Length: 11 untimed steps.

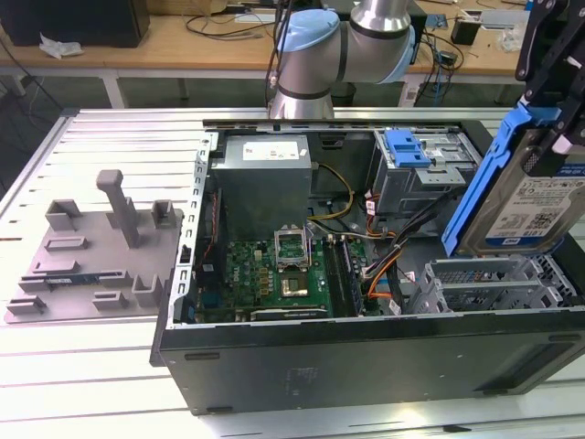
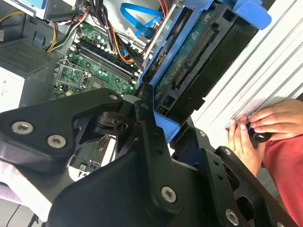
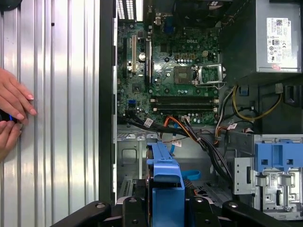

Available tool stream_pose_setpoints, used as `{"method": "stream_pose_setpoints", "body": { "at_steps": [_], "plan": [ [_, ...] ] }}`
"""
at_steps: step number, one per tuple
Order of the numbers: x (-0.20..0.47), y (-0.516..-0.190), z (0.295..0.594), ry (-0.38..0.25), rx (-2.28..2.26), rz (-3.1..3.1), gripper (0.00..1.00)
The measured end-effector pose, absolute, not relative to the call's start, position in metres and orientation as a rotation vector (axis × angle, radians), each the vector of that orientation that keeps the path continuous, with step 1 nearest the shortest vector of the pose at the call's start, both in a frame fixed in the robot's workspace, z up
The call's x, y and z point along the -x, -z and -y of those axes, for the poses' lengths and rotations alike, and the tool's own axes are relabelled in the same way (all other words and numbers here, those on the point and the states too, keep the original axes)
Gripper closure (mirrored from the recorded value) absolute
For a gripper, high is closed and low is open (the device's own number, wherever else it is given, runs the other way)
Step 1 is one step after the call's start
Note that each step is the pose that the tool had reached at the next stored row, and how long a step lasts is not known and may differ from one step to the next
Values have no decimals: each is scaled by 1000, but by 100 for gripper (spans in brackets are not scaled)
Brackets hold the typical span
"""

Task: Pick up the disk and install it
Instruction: 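Insert the disk into the insertion slot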

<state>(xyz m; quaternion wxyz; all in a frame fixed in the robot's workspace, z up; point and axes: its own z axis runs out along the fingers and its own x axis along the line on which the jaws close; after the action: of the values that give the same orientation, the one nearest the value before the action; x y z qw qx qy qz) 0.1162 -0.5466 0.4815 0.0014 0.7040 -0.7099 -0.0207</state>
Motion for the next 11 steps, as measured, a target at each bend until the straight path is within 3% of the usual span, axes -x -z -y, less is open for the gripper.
{"method": "stream_pose_setpoints", "body": {
  "at_steps": [11],
  "plan": [
    [-116,-477,547,65,-2210,2228,63]
  ]
}}
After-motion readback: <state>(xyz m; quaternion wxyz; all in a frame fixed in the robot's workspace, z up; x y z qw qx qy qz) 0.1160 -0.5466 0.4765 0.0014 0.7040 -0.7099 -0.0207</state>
